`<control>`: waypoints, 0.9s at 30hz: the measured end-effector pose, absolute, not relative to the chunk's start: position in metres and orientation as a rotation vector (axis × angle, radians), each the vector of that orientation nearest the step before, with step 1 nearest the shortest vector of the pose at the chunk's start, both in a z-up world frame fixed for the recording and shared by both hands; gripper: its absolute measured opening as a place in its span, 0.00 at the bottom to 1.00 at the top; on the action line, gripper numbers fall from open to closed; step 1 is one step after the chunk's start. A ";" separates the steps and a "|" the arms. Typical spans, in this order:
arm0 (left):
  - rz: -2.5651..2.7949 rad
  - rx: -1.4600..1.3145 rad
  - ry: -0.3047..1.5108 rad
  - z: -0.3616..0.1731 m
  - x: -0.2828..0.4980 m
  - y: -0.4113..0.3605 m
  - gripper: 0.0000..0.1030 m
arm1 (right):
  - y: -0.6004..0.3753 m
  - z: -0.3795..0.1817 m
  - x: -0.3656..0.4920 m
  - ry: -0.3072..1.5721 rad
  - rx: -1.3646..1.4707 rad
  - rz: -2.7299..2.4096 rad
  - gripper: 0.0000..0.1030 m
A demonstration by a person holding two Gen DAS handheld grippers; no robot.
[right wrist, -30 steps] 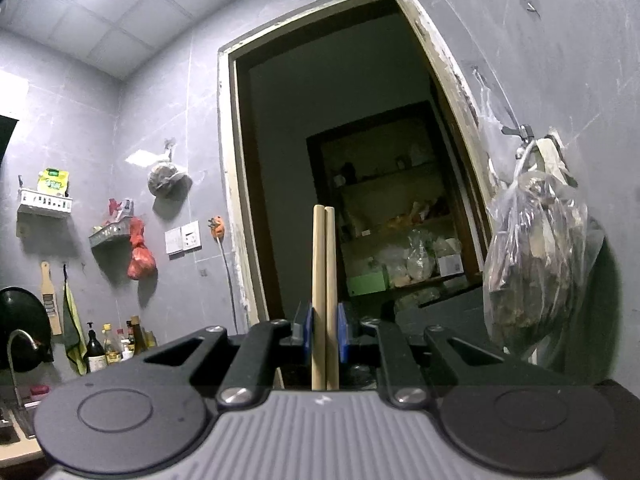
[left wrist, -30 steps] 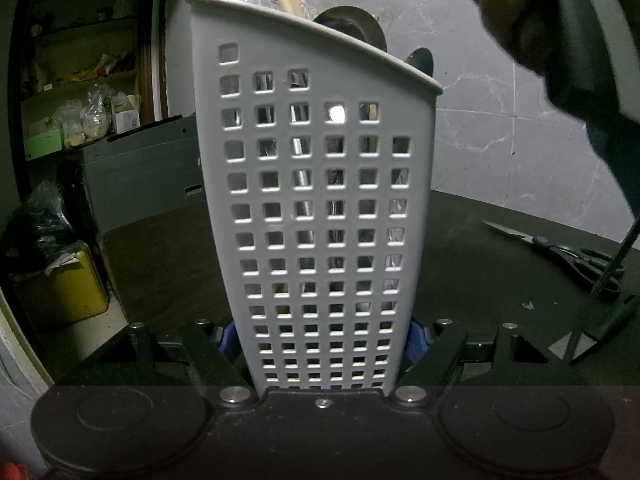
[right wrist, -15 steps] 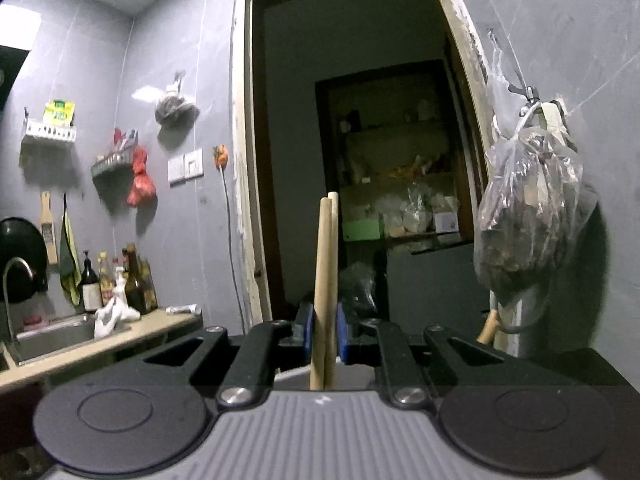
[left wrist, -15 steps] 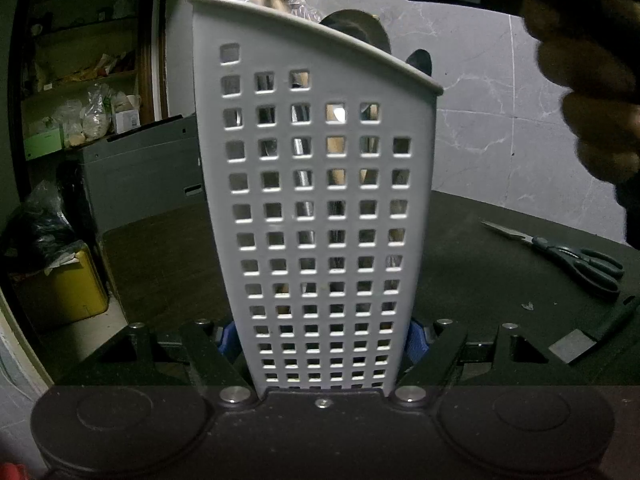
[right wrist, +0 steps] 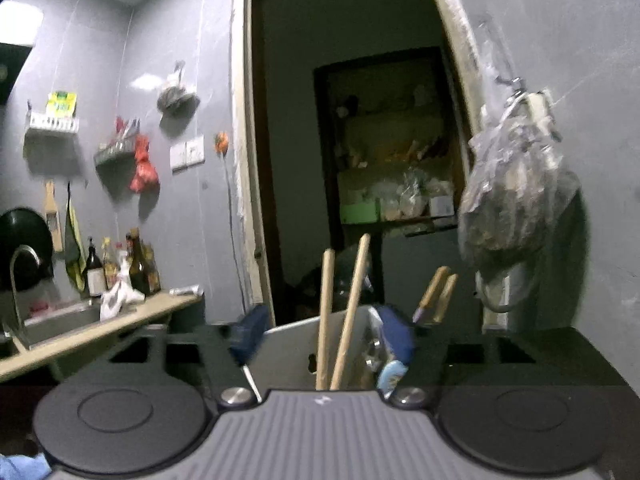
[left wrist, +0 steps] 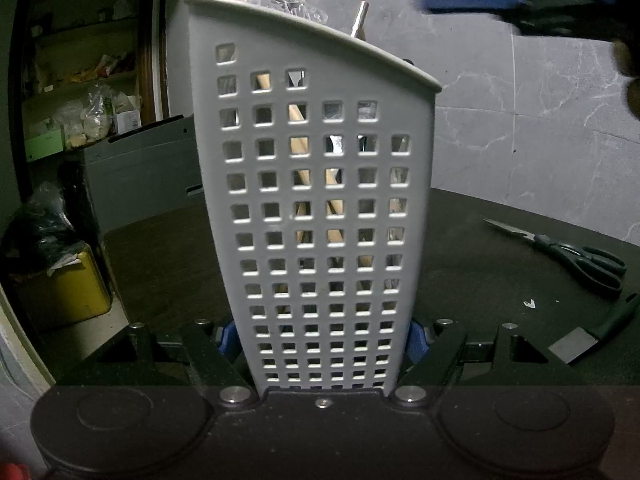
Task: Organize utensils
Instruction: 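Drop the chopsticks into the basket while the left tool holds it steady, then move the right tool over the green-handled knife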
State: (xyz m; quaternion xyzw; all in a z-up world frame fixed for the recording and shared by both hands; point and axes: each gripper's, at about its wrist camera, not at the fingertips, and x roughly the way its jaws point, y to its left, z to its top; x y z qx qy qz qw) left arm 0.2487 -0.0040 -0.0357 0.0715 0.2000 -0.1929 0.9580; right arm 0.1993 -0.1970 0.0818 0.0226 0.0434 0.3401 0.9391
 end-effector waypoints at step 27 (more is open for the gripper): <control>-0.399 0.148 0.406 -0.035 0.249 -0.003 0.75 | -0.299 -0.016 0.112 0.764 0.330 0.203 1.00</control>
